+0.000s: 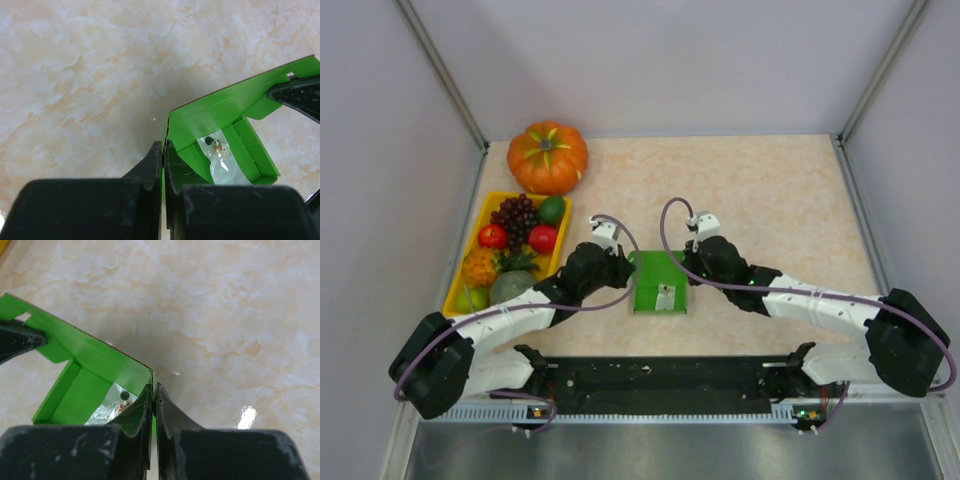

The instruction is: Fold the paper box

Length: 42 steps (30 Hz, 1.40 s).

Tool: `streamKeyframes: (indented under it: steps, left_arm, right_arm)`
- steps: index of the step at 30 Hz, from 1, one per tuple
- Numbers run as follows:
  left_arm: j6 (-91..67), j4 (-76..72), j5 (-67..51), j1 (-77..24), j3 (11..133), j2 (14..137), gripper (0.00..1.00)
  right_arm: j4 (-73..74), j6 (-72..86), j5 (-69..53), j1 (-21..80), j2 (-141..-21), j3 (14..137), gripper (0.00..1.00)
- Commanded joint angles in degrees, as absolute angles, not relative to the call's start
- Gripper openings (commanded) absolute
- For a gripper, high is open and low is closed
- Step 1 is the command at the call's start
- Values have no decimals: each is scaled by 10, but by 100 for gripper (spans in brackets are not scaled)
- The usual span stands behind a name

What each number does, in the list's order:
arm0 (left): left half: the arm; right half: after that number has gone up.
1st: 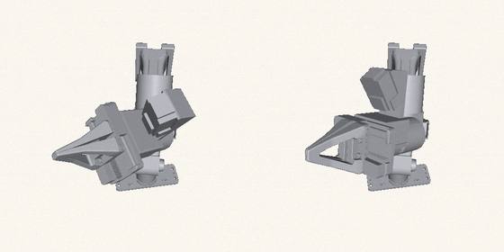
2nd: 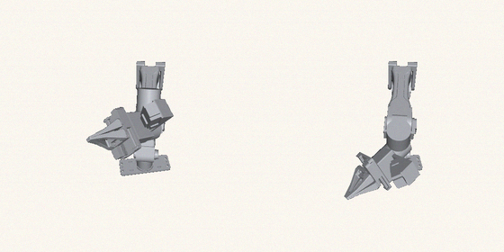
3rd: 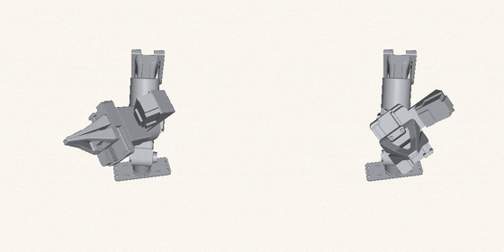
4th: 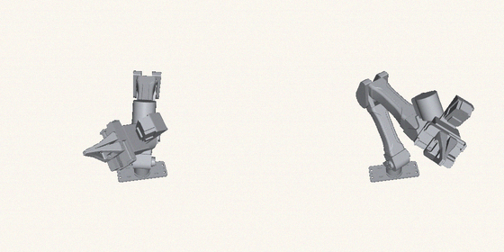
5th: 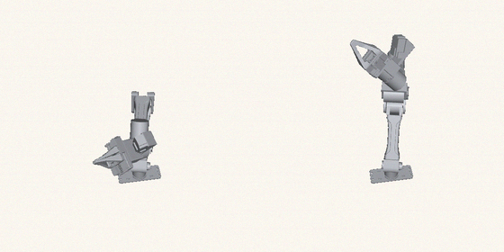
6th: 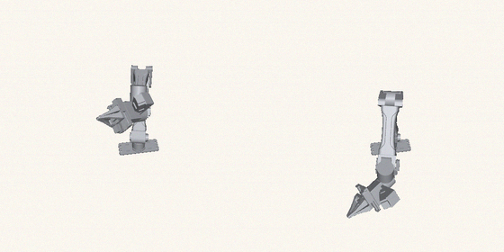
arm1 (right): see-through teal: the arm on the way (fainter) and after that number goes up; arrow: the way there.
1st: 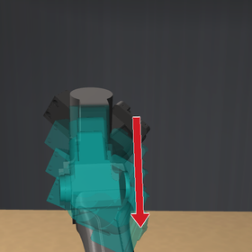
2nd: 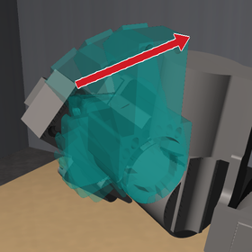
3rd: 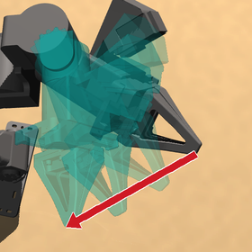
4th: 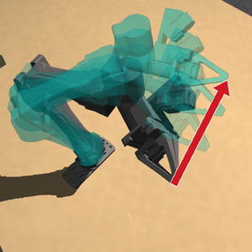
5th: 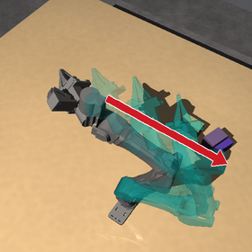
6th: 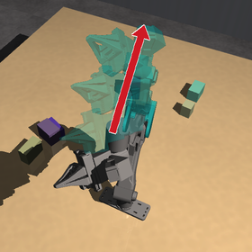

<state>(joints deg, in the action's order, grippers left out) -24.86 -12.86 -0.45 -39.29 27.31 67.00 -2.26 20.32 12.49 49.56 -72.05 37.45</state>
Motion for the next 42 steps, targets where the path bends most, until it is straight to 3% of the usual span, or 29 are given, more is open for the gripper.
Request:
streamKeyframes:
  steps: [1,9,13,26,30,35,42]
  left_arm:
    - [-281,-188,91,-438,286,651,0]
    - [-285,-240,275,-525,303,694,0]
    - [-315,-251,374,-548,303,718,0]
    - [-350,-335,503,-635,261,788,0]
    - [-360,-338,523,-650,244,794,0]
    - [-391,-330,544,-667,241,817,0]
    - [-423,-339,576,-693,218,831,0]
  right_arm:
    - [-85,270,256,519,-713,381,0]
    - [-93,313,507,617,-780,423,0]
    - [-116,332,562,647,-808,410,0]
    - [-199,394,714,726,-843,337,0]
    - [-153,469,743,743,-856,335,0]
    - [27,617,791,766,-879,376,0]
    - [88,710,797,801,-910,378,0]
